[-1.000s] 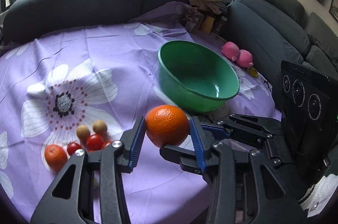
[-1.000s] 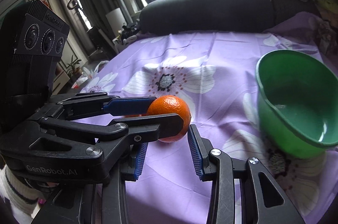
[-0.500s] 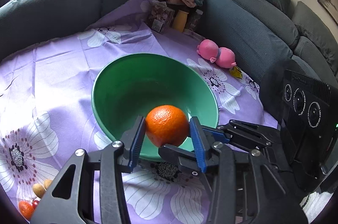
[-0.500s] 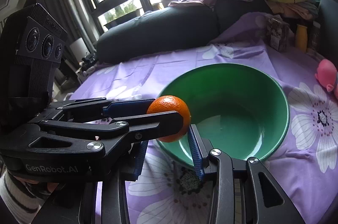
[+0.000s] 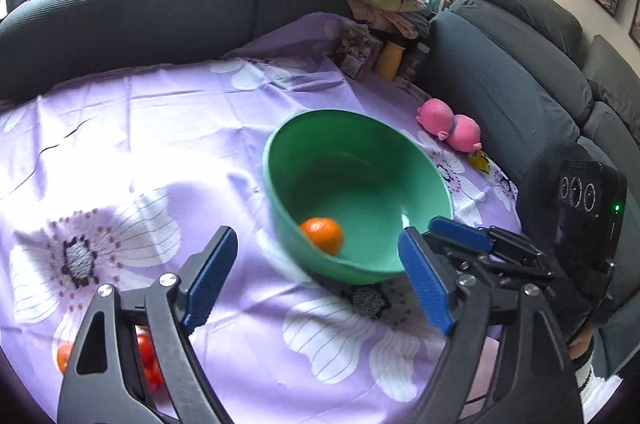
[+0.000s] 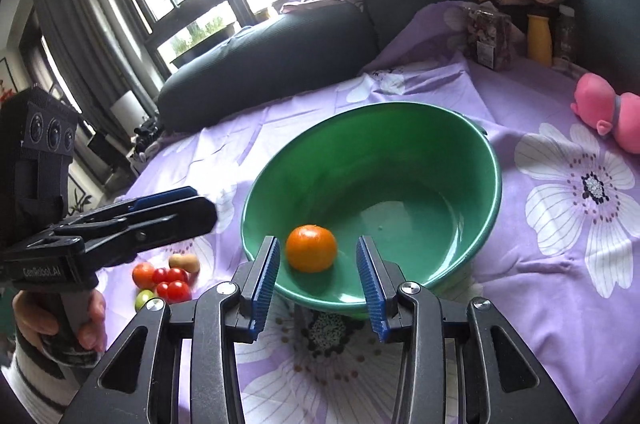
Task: Organize fruits
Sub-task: 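Move the left gripper back to the green lime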
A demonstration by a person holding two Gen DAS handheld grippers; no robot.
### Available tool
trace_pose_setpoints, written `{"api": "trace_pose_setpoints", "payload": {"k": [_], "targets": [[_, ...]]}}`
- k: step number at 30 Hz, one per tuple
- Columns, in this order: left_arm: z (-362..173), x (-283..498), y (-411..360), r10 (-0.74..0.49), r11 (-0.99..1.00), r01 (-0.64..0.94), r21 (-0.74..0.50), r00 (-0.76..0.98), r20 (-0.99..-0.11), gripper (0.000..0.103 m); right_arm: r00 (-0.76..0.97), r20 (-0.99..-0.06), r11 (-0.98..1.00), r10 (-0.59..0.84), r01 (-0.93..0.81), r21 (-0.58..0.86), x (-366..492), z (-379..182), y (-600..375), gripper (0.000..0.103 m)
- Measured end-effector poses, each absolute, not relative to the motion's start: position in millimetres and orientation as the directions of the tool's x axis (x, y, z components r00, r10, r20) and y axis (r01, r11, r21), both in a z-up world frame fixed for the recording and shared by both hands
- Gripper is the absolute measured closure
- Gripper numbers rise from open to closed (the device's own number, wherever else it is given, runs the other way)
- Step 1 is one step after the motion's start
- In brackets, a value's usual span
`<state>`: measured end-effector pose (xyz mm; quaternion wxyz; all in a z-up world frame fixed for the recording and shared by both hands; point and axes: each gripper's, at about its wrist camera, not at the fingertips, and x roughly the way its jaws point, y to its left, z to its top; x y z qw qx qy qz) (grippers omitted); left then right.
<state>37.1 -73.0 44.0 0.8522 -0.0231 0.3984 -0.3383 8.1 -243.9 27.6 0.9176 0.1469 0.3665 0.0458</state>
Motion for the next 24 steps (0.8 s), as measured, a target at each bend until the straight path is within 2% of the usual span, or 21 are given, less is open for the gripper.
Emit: {"api": "trace_pose_setpoints", "payload": {"k": [11, 16, 24], "targets": [[15, -21, 57, -0.423, 0.904, 0.313, -0.291, 0.560, -0.713, 0.021, 0.681, -0.669, 0.946, 0.298, -0.114, 0.305, 1, 29, -204, 0.060], [7, -40, 84, -0.425, 0.905, 0.273, -0.327, 0.554, -0.716, 0.022, 0.628, -0.691, 0.933, 0.357, -0.203, 0.298, 3, 23, -171, 0.060], [-5, -44, 86, -0.472, 0.881, 0.301, -0.365, 0.531, -0.704, 0.025, 0.536, -0.747, 0.915, 0.394, -0.305, 0.263, 6, 7, -117, 0.060]]}}
